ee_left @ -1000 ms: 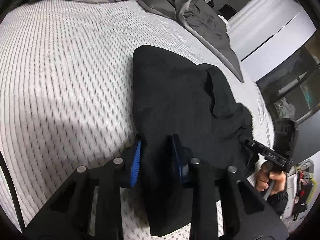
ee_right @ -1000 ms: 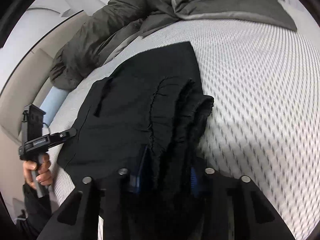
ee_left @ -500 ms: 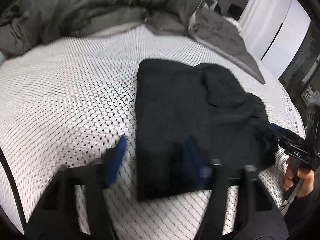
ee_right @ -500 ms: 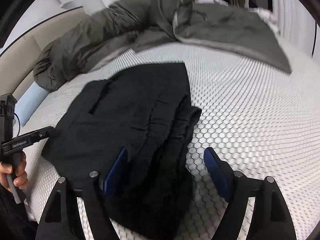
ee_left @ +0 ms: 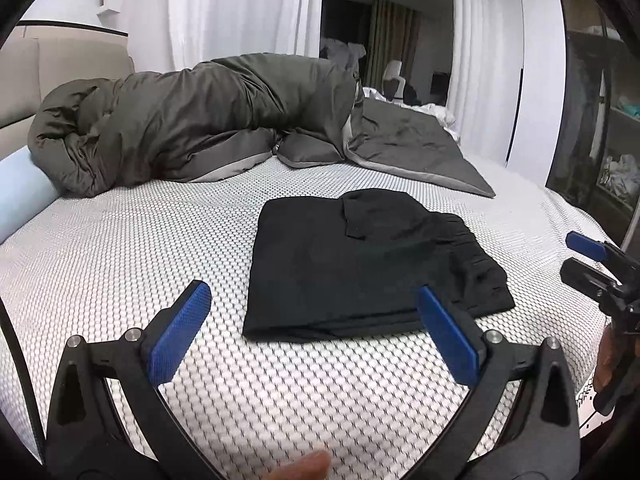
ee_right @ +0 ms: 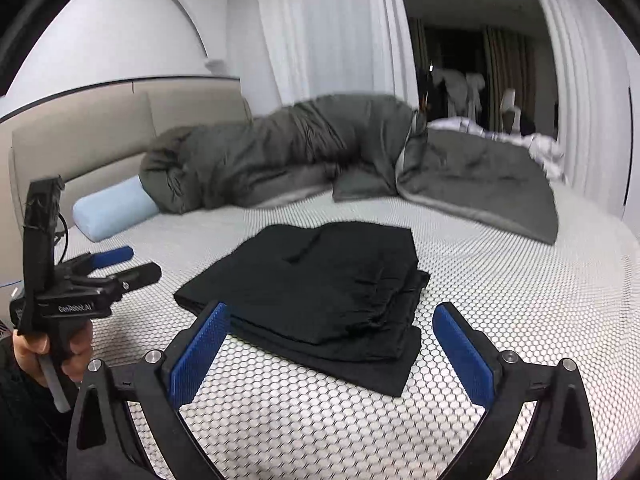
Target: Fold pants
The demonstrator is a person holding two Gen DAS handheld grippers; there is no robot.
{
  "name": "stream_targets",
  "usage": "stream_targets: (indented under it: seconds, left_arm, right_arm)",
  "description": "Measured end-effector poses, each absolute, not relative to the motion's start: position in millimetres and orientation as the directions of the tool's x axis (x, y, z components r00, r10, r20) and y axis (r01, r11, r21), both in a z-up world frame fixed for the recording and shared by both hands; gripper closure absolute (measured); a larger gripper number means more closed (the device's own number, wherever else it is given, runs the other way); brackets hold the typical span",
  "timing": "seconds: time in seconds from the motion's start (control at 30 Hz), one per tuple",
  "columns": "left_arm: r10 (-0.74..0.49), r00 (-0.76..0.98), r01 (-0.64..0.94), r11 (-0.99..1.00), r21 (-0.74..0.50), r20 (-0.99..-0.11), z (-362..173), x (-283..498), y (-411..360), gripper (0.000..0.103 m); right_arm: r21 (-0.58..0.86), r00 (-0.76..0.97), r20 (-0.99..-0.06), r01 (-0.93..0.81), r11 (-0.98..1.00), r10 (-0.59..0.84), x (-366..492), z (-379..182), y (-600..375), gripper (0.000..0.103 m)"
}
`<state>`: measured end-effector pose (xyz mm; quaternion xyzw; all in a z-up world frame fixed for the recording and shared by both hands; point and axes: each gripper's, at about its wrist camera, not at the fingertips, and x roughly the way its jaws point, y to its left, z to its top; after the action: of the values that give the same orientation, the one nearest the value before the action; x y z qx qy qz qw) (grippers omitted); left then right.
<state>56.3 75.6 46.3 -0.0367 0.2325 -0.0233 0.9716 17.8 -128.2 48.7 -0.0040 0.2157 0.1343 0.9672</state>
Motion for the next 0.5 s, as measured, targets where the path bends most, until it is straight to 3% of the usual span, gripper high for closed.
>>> stream_targets:
  seconds: [0.5]
  left_arm:
    - [-0.073,0.908,0.061,0.997,-0.043,-0.412,37,25,62,0.001]
  right_arm:
    - [0.009,0.897,-0.375,-0.247,0.969,0.232,1,44,-110,0.0]
